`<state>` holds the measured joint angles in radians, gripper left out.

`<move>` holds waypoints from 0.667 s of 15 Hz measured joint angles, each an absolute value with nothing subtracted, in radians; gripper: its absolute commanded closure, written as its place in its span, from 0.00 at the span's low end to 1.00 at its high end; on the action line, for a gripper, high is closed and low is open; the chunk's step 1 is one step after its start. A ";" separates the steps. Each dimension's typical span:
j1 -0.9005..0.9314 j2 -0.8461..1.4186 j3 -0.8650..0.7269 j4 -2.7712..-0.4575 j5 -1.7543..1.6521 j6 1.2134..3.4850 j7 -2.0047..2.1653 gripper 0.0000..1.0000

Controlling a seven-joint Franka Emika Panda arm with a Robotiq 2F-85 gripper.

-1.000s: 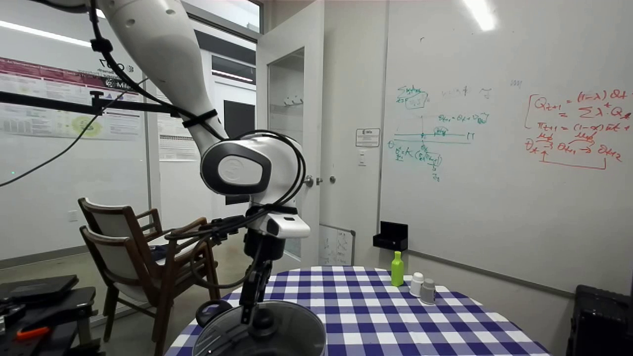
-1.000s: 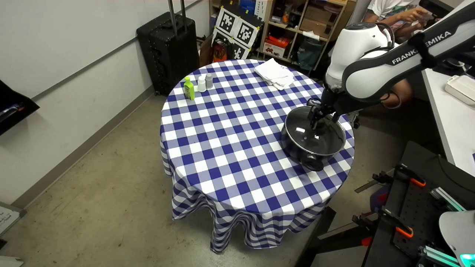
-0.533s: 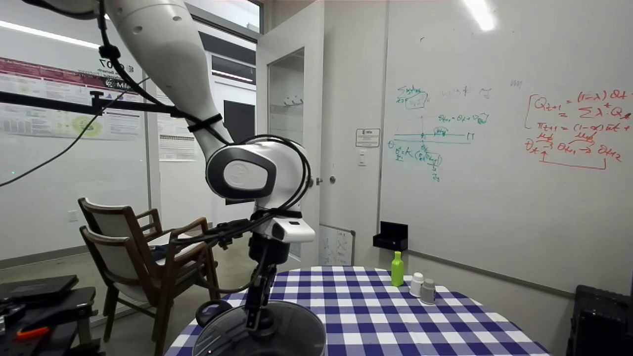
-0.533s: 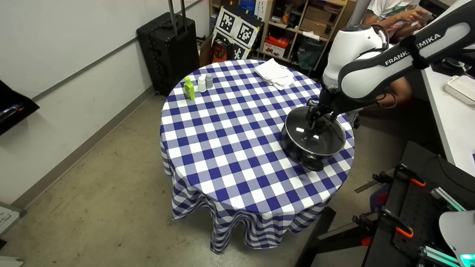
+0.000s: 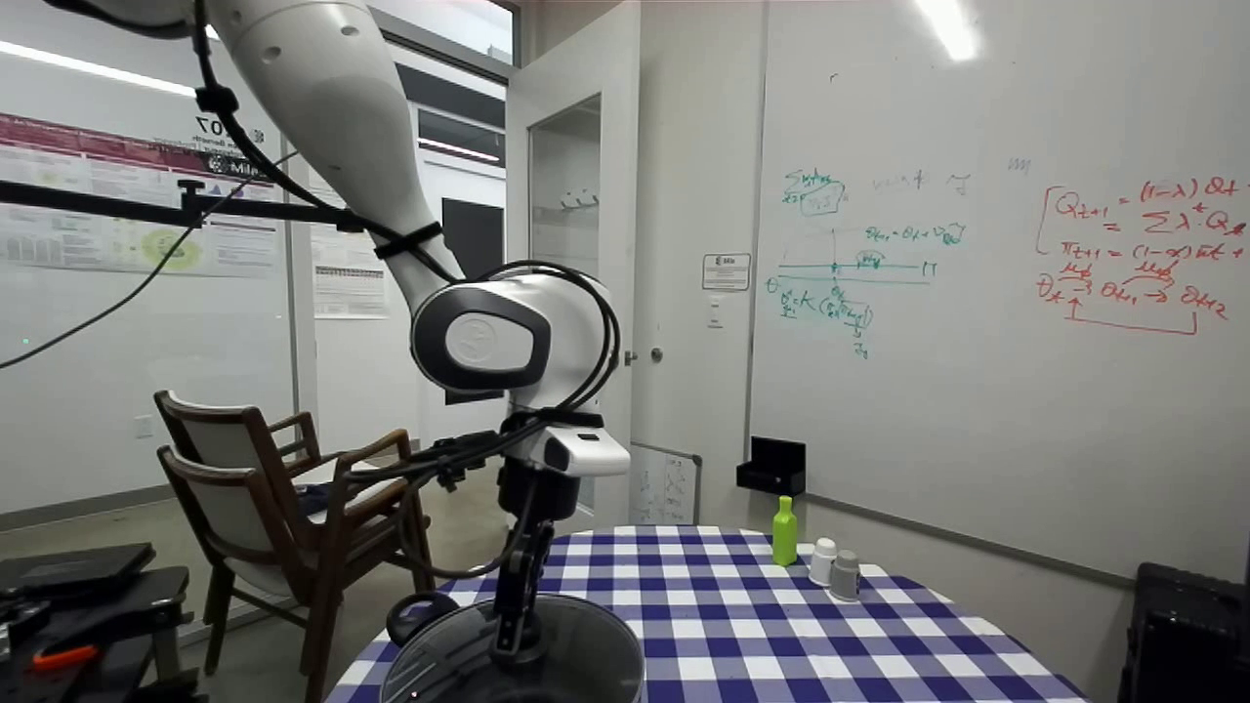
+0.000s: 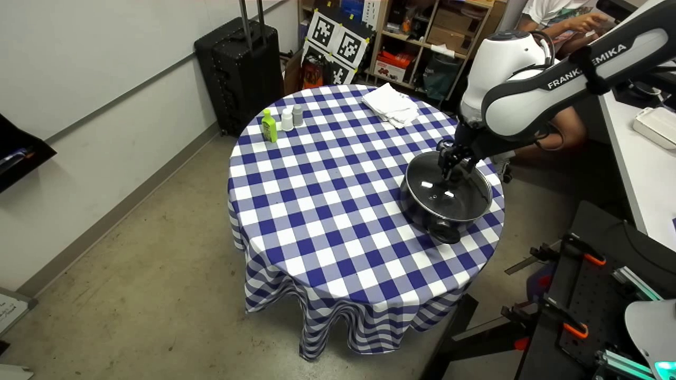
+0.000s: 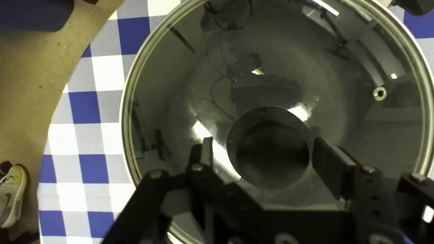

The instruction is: Remove the lid from the pot and put it on the table

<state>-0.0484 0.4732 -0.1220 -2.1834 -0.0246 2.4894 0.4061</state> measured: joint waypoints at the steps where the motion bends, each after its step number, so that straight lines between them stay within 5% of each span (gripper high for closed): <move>1: -0.048 0.473 -0.124 -2.183 -0.025 2.489 0.404 0.65; 3: -0.046 0.473 -0.124 -2.182 -0.025 2.489 0.402 0.75; 10: -0.044 0.473 -0.125 -2.182 -0.026 2.489 0.400 0.75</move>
